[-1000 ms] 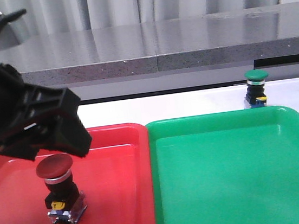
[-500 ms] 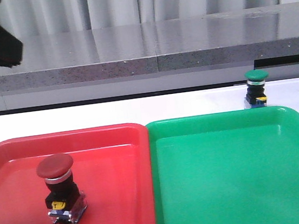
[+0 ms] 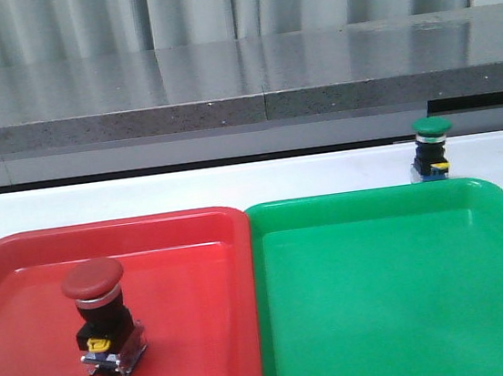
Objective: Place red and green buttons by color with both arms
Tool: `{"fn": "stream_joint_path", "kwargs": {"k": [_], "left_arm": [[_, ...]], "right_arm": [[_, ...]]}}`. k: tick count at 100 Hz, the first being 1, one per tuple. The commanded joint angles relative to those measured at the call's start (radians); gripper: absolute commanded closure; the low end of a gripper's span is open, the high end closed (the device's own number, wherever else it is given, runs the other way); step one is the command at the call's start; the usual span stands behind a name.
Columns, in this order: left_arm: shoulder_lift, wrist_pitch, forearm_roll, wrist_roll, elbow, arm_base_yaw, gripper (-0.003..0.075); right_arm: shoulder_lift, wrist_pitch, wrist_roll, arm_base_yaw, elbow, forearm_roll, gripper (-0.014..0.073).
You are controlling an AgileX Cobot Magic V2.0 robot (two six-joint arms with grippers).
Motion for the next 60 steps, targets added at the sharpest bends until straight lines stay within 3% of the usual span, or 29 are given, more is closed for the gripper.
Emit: {"fn": "stream_joint_path", "kwargs": {"k": [1, 29, 60], "left_arm": [[-0.068, -0.092, -0.003, 0.004, 0.017, 0.041, 0.0741], [-0.317, -0.157, -0.002, 0.004, 0.155, 0.17, 0.0741], [-0.495, -0.045, 0.117, 0.005, 0.162, 0.223, 0.0741]], "right_arm": [[-0.017, -0.073, -0.004, -0.004, -0.019, -0.009, 0.0658], [-0.017, -0.073, -0.004, -0.004, -0.019, -0.009, 0.0658], [-0.017, -0.073, -0.004, -0.004, -0.019, -0.009, 0.0658]]}}
